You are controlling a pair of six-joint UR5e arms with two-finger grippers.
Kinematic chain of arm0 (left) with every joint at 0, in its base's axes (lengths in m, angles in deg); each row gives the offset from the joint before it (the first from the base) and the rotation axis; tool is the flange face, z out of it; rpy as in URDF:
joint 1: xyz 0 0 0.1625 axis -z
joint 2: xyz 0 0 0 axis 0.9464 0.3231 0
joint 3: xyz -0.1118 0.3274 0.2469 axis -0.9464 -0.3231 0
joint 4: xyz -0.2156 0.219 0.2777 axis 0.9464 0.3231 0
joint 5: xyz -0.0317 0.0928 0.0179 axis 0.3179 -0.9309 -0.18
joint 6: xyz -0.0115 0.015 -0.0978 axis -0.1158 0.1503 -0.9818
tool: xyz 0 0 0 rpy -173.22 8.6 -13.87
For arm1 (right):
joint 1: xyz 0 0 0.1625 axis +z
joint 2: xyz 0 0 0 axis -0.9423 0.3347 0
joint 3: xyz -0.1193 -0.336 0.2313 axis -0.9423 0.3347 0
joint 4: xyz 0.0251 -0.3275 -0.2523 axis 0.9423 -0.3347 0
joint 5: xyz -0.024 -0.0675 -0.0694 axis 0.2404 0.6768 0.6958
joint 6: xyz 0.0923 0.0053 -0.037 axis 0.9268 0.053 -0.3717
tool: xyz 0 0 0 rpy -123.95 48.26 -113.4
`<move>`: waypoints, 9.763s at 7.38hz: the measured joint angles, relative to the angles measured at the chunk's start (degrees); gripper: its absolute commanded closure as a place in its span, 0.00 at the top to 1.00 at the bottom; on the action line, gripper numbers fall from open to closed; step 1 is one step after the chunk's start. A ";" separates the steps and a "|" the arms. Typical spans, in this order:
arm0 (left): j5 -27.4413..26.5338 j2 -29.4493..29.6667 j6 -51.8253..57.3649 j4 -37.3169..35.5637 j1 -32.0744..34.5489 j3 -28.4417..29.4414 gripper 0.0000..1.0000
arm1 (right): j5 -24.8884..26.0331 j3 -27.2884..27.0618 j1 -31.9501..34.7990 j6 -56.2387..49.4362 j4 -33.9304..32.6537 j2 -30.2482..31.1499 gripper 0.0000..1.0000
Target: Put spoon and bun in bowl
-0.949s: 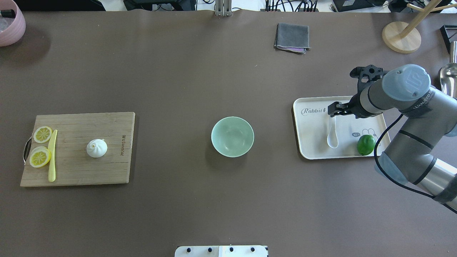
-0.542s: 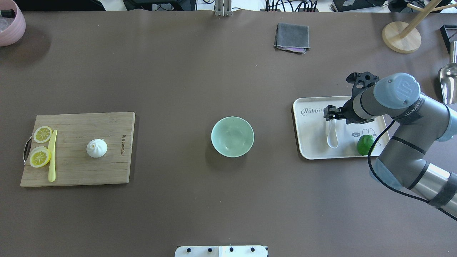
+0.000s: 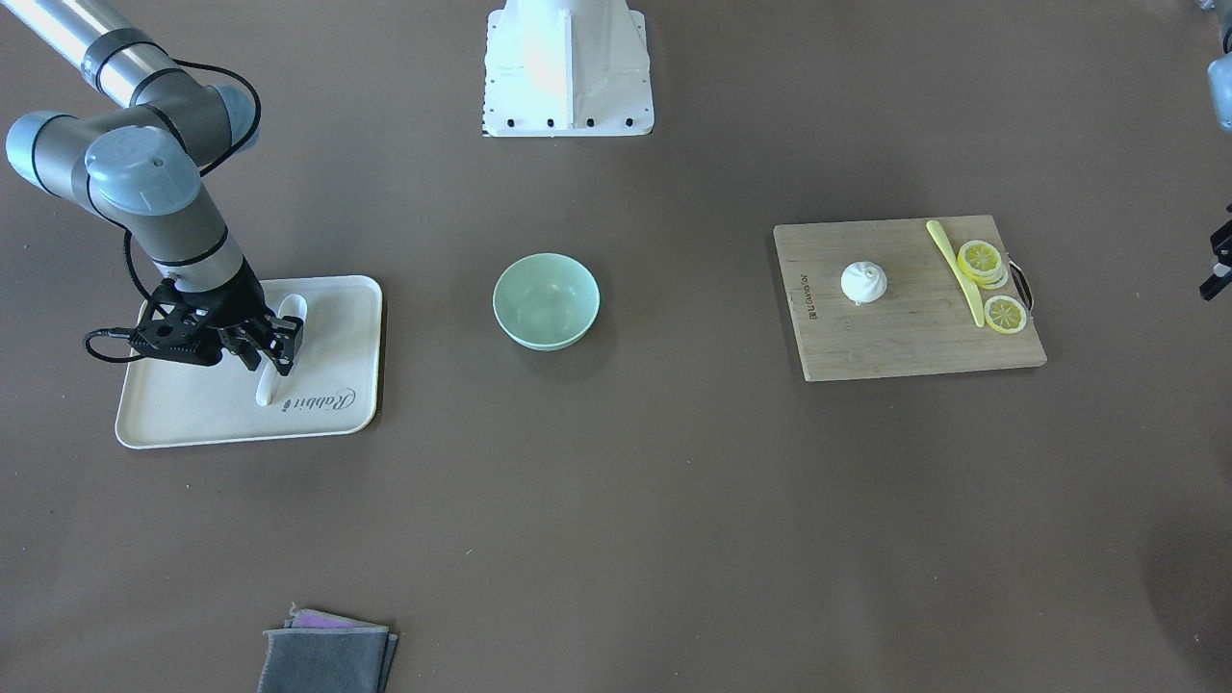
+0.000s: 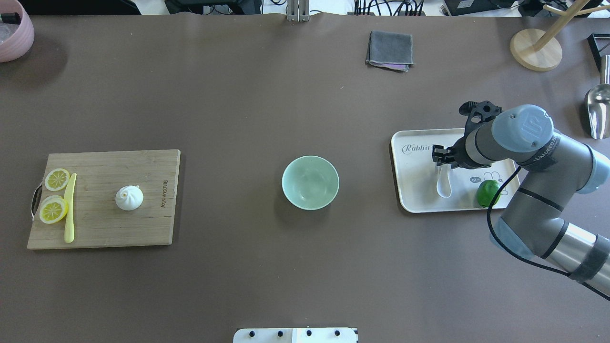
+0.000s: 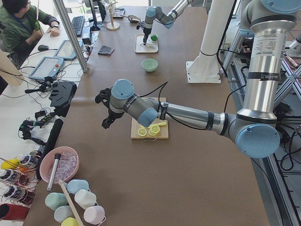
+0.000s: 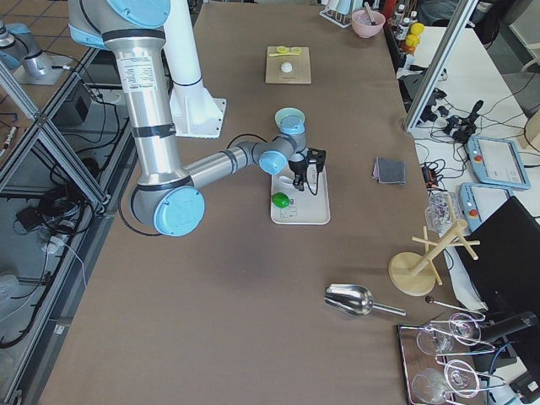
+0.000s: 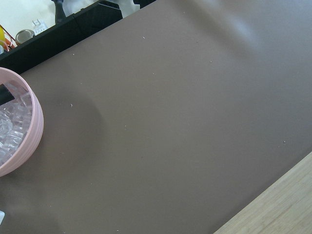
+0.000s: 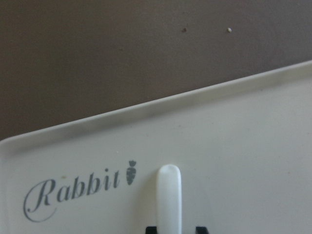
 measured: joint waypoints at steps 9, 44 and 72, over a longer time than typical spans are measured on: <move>-0.03 0.00 -0.22 -0.02 -0.11 0.03 0.98 | 2.43 -0.79 -5.18 21.64 -24.40 -23.50 0.00; -36.99 31.14 -57.55 8.07 -57.64 2.55 0.97 | -22.39 -12.89 36.45 -66.21 -29.35 9.64 1.00; -2.14 -7.10 20.25 -22.33 11.86 -0.19 0.99 | -22.46 -9.63 44.54 -73.72 -29.27 21.51 1.00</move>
